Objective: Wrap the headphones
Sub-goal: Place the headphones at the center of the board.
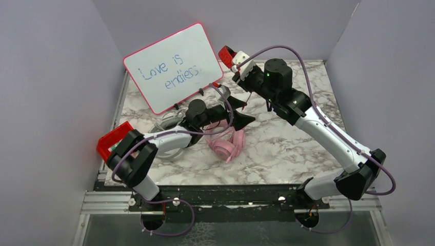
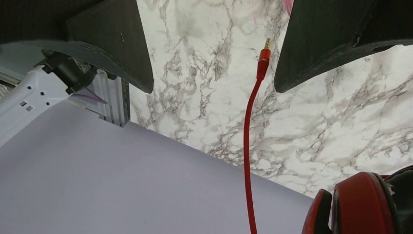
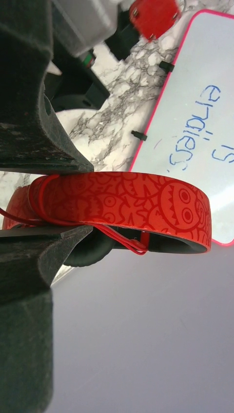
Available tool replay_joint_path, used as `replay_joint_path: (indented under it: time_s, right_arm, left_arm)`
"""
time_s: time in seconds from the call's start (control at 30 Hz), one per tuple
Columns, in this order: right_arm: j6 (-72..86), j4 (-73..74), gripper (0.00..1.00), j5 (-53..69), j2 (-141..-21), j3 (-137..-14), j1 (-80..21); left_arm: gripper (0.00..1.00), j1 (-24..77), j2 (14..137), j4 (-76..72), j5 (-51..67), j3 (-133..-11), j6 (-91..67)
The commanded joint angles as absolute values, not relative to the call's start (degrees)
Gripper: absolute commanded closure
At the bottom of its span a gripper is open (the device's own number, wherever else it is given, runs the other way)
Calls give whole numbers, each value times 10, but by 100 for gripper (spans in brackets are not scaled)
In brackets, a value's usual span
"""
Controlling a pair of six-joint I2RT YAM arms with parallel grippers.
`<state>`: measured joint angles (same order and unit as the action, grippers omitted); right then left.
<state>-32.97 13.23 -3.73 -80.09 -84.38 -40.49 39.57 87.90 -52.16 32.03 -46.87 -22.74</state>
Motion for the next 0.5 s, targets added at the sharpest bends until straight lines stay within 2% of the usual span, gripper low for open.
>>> replay_joint_path:
  time_s: [0.0,0.1,0.2,0.3,0.37,0.47]
  right_arm:
    - [-330,113,100,-33,-776,-869,-403]
    - [-328,113,100,-34,-770,-867,-403]
    - [-323,113,100,-34,-764,-865,-403]
    - [-320,117,100,-32,-760,-865,-403]
    - [-319,116,100,-32,-755,-864,-403]
    - [-318,115,100,-33,-750,-864,-403]
  left_arm:
    - [7,406,937,-650,311,-498,-223]
    - [15,412,967,-654,307,-513,-229]
    - [35,412,987,-662,302,-521,-233]
    - [47,411,987,-660,272,-516,-225]
    - [50,410,990,-658,276,-522,-227]
    - [48,410,1000,-657,283,-534,-232]
